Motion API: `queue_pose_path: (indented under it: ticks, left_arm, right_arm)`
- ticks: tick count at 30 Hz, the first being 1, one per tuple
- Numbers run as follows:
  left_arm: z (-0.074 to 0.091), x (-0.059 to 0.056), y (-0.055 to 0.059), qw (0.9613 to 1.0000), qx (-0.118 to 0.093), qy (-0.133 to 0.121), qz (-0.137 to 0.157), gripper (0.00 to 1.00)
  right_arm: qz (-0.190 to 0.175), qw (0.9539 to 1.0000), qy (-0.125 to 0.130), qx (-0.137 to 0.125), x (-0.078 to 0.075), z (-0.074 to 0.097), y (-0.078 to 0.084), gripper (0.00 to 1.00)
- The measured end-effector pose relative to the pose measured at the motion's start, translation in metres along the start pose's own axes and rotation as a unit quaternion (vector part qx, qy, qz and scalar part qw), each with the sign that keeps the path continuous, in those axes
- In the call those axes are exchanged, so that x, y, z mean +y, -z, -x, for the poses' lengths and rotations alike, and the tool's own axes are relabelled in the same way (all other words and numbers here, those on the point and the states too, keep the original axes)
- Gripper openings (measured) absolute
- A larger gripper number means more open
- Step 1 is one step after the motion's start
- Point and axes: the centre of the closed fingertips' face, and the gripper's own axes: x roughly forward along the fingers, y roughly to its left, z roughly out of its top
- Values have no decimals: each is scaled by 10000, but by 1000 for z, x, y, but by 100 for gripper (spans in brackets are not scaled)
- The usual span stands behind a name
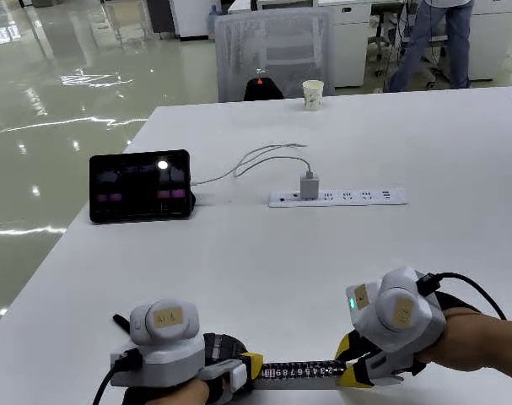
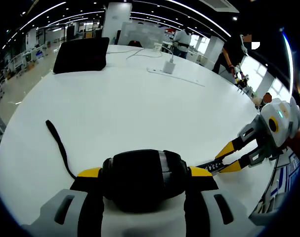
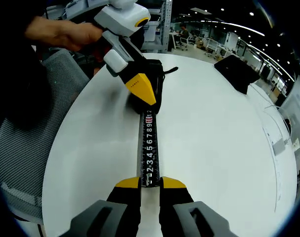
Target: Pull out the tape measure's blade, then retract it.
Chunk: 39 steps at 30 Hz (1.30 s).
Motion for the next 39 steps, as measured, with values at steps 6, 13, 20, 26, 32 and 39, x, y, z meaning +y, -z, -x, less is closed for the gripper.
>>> queue_pose_path:
  ticks: [6,13,20,26,32,39]
  left_arm:
    - [0,0,0,10000,3,13,6,61]
    - [0,-1,0,10000,11,27,13,61]
    - [0,-1,0,10000,21,34,18,61]
    - [0,-1,0,10000,23,32,17,61]
    - [0,0,0,10000,20,26,16,61]
    - [0,0,0,10000,21,39,25,61]
  right_arm:
    - [33,10000,-11,-37,0,-4,-6,10]
    - [63,9999,-23,-77,0,-8,-13,10]
    - [93,9999,-23,-124,0,-14,-20,10]
    - [99,9998,-31,-165,0,-17,-25,10]
    - [121,9997,-30,-197,-1,-21,-30,10]
    - [120,9995,-29,-276,-1,-27,-38,10]
